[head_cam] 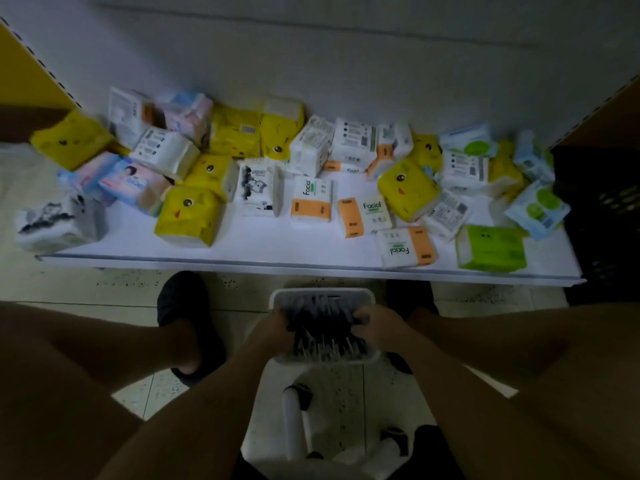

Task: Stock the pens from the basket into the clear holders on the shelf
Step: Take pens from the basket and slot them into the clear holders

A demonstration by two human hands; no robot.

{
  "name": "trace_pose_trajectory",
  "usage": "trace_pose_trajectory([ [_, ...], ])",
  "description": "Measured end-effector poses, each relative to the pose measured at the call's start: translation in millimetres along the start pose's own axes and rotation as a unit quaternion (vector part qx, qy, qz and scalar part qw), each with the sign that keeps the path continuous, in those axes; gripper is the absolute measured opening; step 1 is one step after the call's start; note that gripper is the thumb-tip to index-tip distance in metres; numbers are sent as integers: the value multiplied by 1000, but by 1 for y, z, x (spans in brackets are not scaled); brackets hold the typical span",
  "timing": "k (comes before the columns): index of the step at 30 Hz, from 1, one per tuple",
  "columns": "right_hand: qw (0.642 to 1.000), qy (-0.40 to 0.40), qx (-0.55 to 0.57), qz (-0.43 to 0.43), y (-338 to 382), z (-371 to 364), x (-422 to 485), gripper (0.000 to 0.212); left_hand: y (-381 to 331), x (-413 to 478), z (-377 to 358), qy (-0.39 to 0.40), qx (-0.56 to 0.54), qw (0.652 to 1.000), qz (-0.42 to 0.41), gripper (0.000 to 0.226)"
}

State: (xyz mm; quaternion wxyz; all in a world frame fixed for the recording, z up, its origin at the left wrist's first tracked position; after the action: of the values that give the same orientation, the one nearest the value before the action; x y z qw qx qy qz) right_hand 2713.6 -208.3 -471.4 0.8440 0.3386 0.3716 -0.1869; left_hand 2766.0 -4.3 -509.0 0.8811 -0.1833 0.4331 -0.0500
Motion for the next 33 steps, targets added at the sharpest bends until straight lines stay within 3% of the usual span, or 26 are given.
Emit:
trace_pose_trajectory([
  [4, 999, 9, 20, -48, -19, -1, 12, 23, 0, 16, -28, 40, 12, 999, 8, 29],
  [8, 995, 14, 27, -94, -34, -10, 23, 26, -1, 32, -48, 72, -16, 997, 13, 42],
  [11, 991, 13, 65, -116, -40, -18, 31, 10, -5, 39, -47, 72, -20, 997, 13, 37],
  [12, 990, 4, 74, -124, -41, -19, 35, 10, -4, 41, -45, 76, -16, 997, 23, 36],
  [14, 986, -5, 99, -131, -45, -22, 41, 30, 0, 47, -45, 80, -16, 996, 32, 37],
  [16, 988, -7, 100, -118, -41, -25, 43, 41, 4, 53, -48, 80, 1, 996, 30, 41],
  [25, 994, 2, 63, -92, -30, -66, 53, 35, -5, 53, -46, -14, -30, 999, 2, 18],
  [29, 999, 1, -5, -41, -31, -89, 56, 44, -5, 47, -51, 16, -22, 1000, -8, 22],
  [33, 999, 15, -41, -9, -20, -94, 60, 36, 2, 47, -56, 48, -27, 998, -19, 27],
])
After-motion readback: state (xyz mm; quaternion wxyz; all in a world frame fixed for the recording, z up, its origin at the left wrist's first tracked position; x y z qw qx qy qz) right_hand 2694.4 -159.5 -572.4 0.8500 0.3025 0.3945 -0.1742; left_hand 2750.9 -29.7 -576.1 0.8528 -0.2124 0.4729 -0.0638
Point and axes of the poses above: each hand's wrist, its own x-axis towards the middle knuckle, its own z-axis out of the back of the hand, y = z × x, the point moved 7 cm from there along x, towards the middle knuckle
